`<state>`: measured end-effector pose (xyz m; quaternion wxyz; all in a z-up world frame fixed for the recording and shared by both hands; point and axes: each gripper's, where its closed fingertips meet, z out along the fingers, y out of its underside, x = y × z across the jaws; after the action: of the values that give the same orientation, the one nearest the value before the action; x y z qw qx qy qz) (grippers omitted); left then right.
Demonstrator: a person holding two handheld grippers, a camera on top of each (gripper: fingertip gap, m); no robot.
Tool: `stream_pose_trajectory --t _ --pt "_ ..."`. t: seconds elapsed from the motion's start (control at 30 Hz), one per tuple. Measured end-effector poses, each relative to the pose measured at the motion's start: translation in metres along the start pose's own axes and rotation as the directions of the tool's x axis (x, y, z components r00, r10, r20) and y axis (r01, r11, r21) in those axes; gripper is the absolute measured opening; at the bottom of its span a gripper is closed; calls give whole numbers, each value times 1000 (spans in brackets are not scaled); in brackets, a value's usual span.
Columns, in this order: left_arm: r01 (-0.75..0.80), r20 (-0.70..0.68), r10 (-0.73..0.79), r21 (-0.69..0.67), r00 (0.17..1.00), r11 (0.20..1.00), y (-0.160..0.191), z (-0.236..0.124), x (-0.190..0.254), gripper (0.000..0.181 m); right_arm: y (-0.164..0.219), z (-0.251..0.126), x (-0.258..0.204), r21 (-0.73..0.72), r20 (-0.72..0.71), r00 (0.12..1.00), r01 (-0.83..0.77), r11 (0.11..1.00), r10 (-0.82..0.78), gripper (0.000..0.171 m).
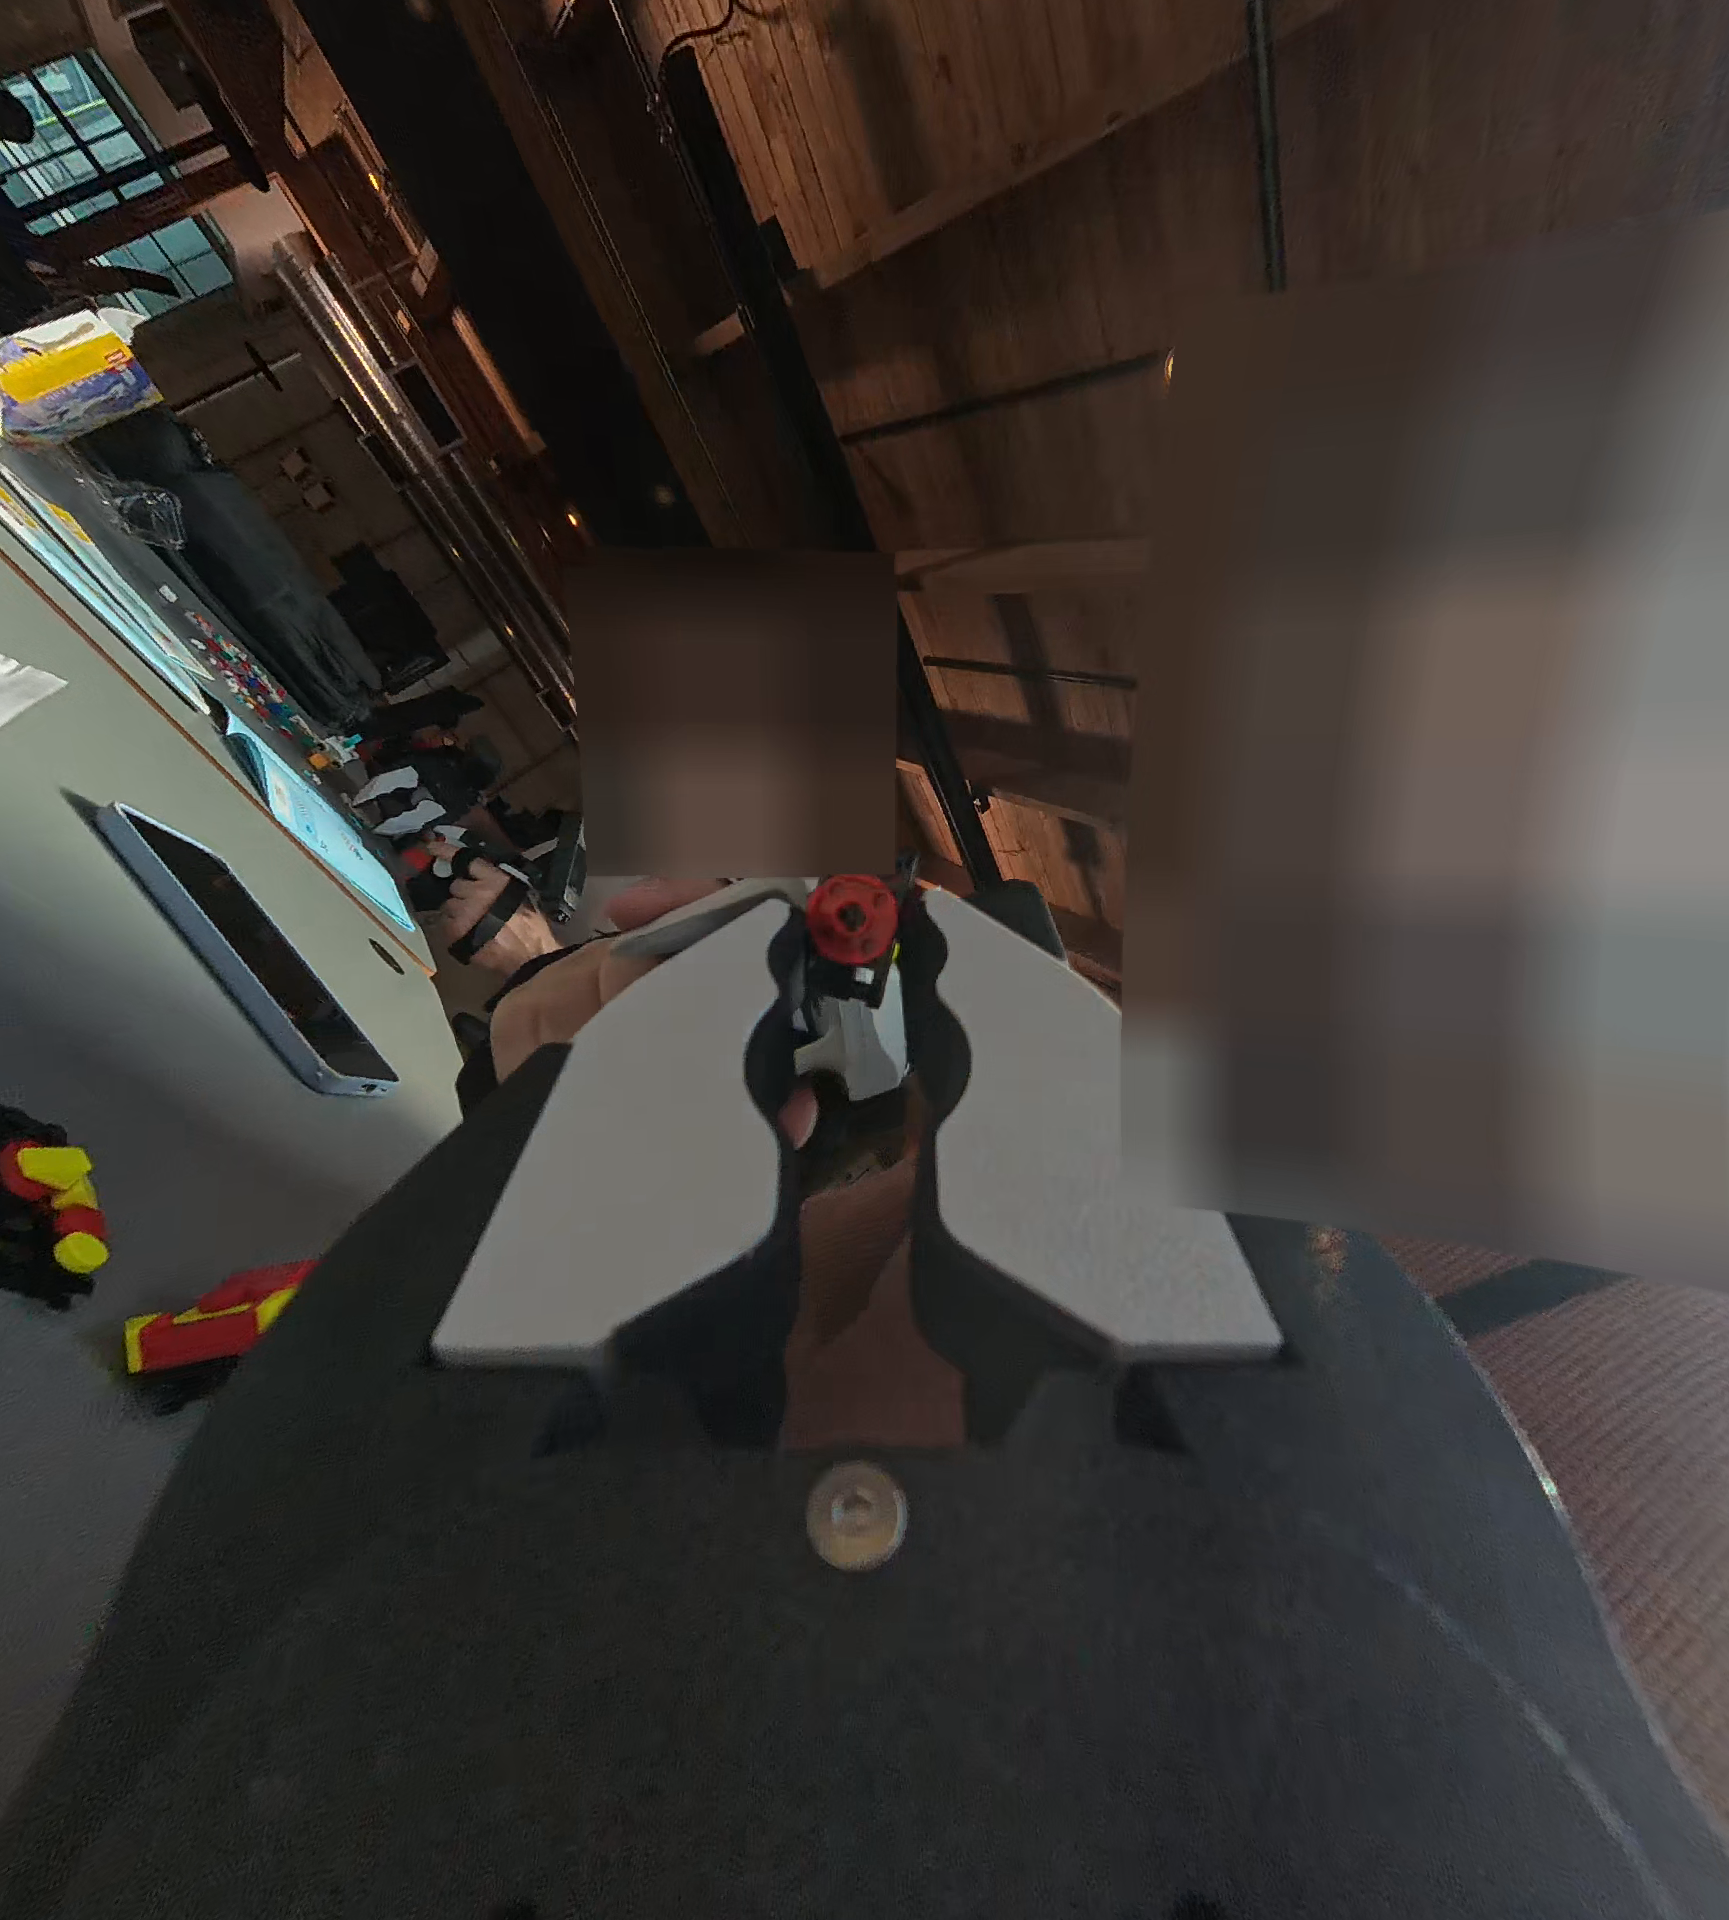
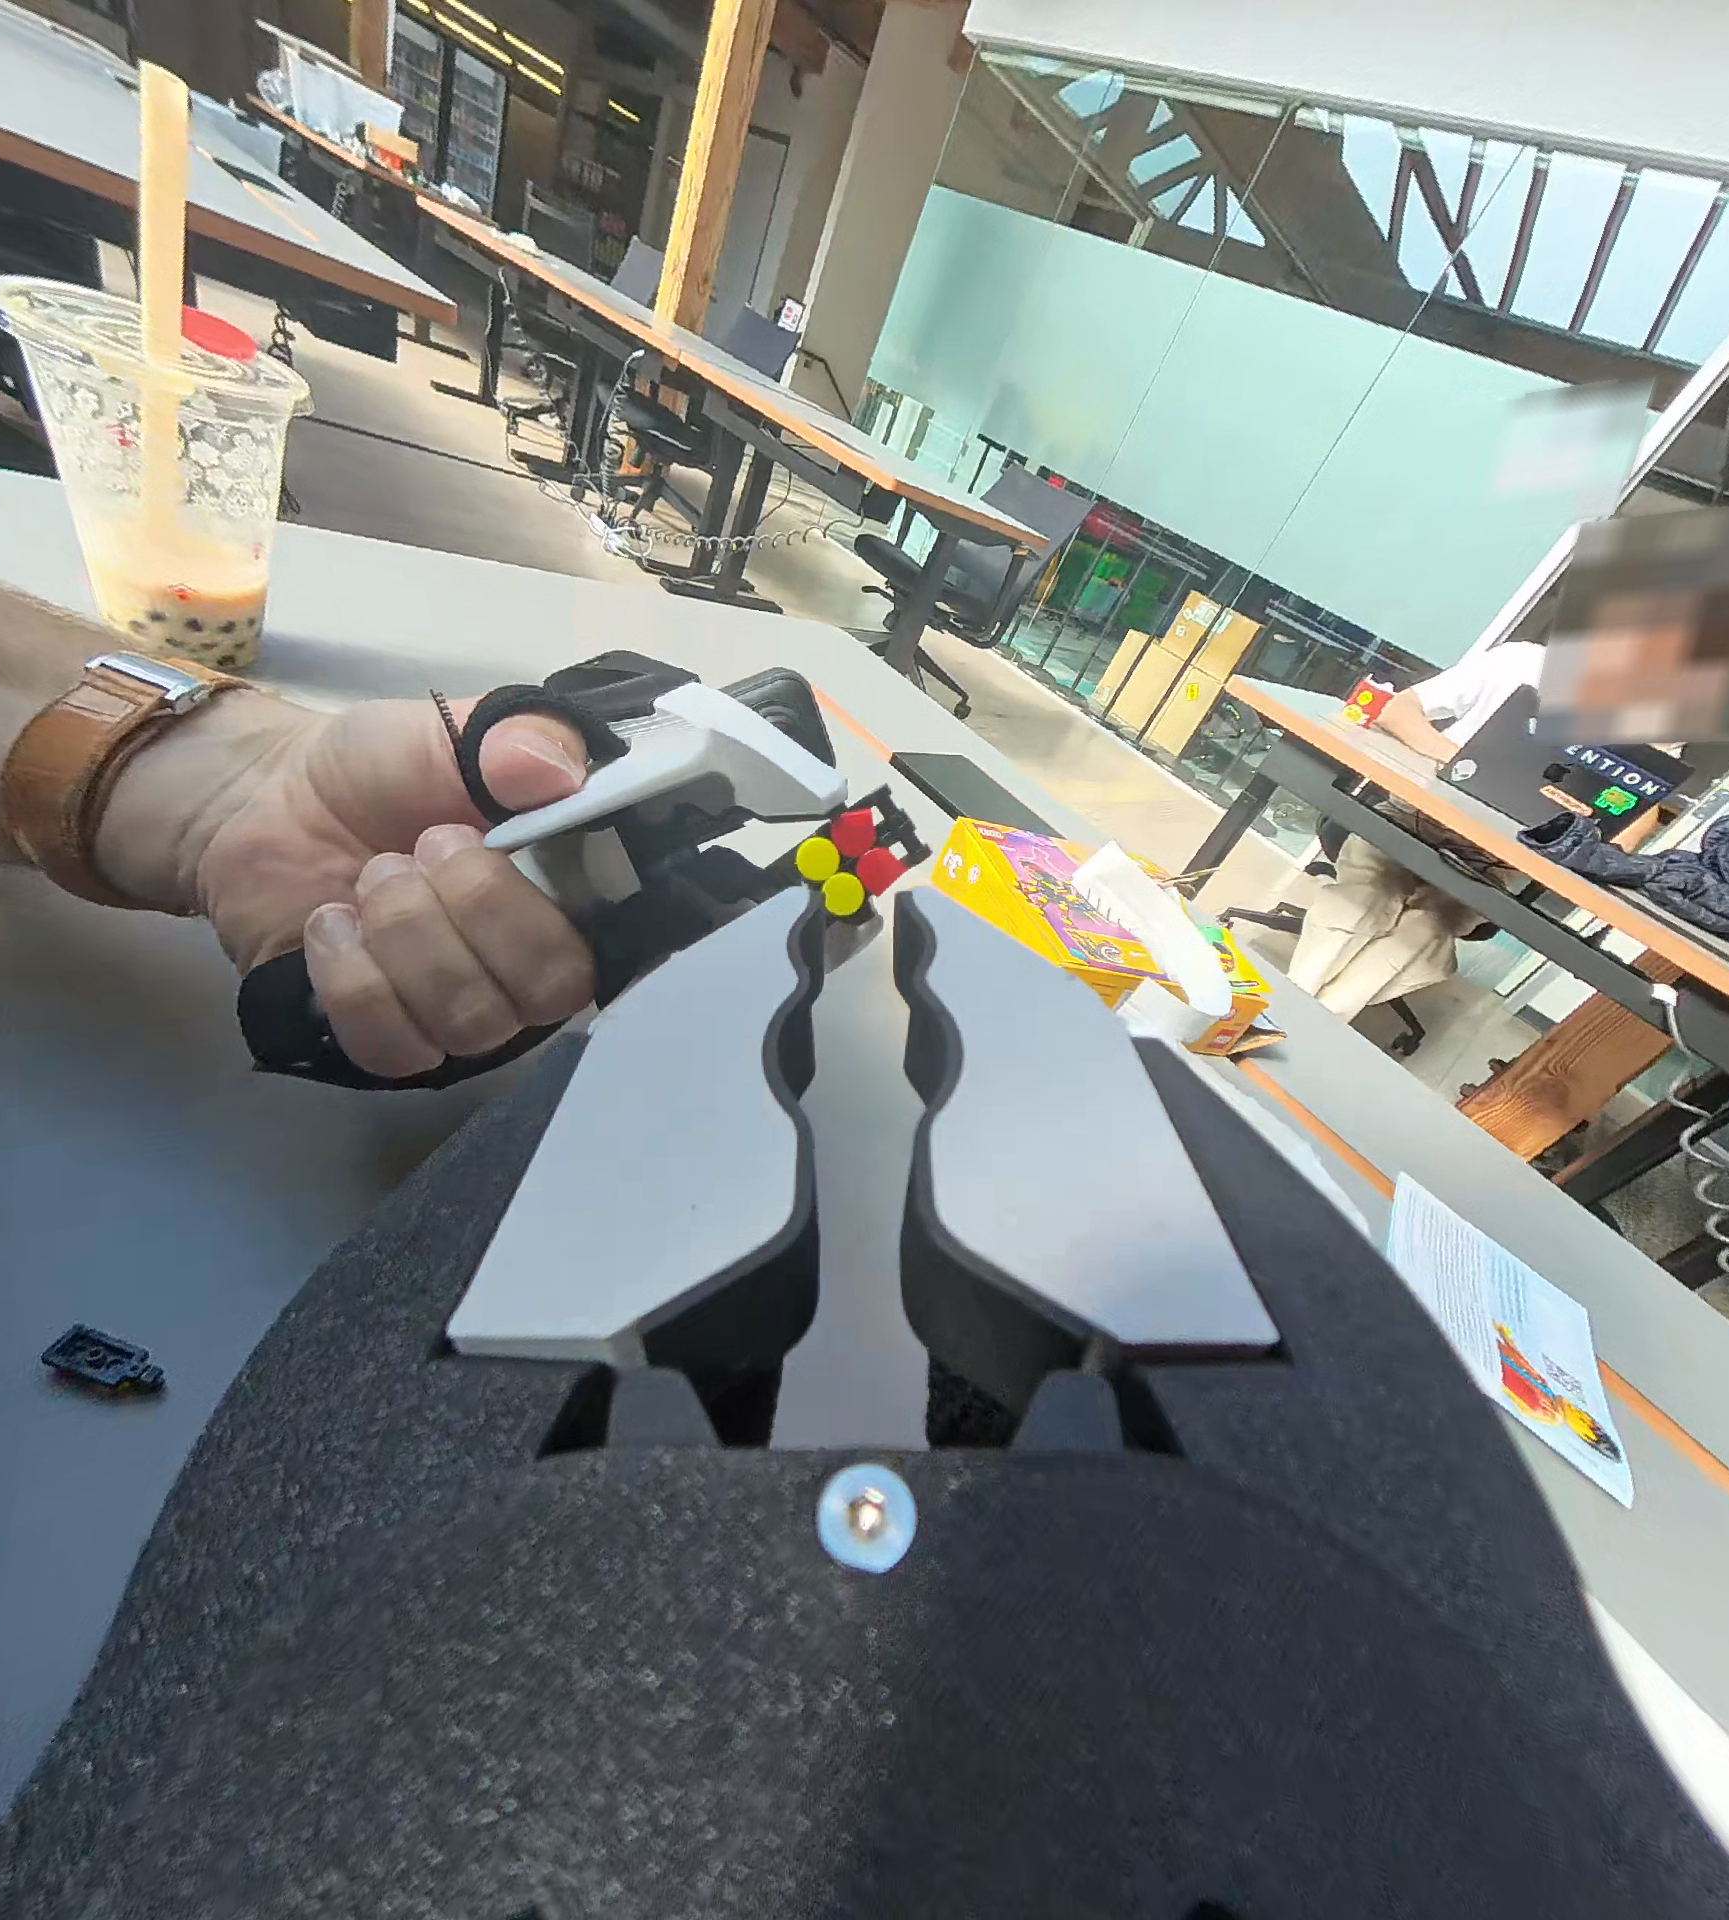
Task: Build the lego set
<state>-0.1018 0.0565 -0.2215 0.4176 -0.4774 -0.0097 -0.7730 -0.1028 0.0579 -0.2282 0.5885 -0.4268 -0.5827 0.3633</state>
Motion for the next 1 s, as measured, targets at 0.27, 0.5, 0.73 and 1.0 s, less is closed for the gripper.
stream_pose_trajectory --t 0.27,0.5,0.73,1.0 --pt "-403 347 705 -631 618 663 8 -39 -66 18 80 -47 60 -320 -138 980 -184 929 146 10" --pt "-245 87 928 -952 362 185 31 -66 -105 19 149 -93 13 -647 61 945 -208 733 322 13" --pt "-211 17 930 -972 367 101 44 -72 -115 22 133 -82 -30 -590 227 934 -95 802 278 19" --pt "-367 -235 912 -924 335 -104 69 -46 -111 36 134 -58 -36 -547 213 961 -30 837 174 30"
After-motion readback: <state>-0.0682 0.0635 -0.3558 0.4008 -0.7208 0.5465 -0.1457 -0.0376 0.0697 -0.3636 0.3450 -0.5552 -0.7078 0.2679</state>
